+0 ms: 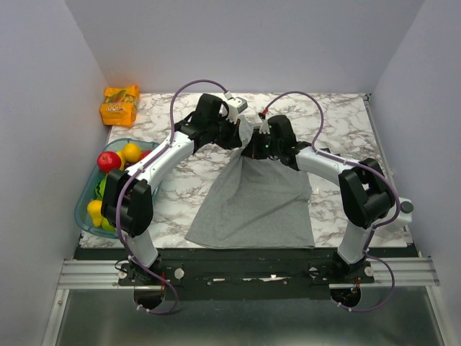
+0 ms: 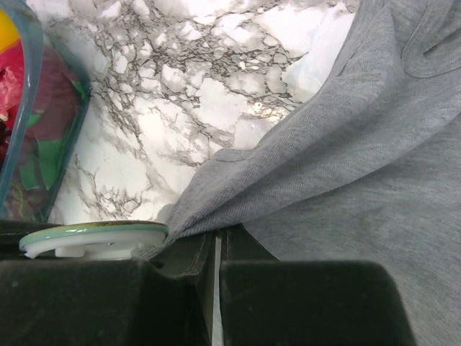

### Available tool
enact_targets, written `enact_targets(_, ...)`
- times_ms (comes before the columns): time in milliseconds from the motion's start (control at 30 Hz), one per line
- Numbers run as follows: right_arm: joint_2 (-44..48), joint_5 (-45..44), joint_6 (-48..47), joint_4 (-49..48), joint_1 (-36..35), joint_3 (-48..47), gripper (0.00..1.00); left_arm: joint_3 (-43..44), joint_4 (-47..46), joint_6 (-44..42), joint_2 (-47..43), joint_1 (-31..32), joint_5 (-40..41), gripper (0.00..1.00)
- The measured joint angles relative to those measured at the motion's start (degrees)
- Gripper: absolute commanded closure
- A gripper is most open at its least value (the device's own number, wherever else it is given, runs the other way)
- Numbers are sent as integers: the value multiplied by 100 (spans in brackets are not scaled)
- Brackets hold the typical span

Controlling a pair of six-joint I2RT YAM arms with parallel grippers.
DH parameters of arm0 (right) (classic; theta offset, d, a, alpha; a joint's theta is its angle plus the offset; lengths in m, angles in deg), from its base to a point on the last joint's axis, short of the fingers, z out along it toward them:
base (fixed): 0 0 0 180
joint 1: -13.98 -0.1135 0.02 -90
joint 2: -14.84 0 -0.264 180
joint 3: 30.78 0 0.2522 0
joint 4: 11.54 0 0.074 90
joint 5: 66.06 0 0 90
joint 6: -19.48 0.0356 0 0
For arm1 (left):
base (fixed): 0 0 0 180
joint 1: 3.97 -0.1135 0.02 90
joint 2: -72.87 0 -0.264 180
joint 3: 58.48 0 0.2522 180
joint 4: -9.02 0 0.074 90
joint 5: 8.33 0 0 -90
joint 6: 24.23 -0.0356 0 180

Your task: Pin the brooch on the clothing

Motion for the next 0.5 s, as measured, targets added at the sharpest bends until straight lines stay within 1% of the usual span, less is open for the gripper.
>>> enact_targets(233,-35,22,48,11,11,-50,94,-9,0,-20,0,44,-2,100)
enact_targets(267,-35,26,48,17,11,-50,89,-9,0,-22,0,46,4,100)
enact_targets(333,-33,44,50,33,11,-50,84,-9,0,-28,0,46,17,100)
enact_targets(367,-24,48,50,44,11,-46,77,-9,0,-42,0,48,24,100)
enact_targets(433,28,57,55,42,39,24,69,-9,0,-61,0,50,35,100)
enact_targets(467,85,66,61,46,50,103,61,-9,0,-70,0,52,35,100)
enact_targets(500,151,87,57,55,72,195,56,-9,-2,-85,0,59,28,100)
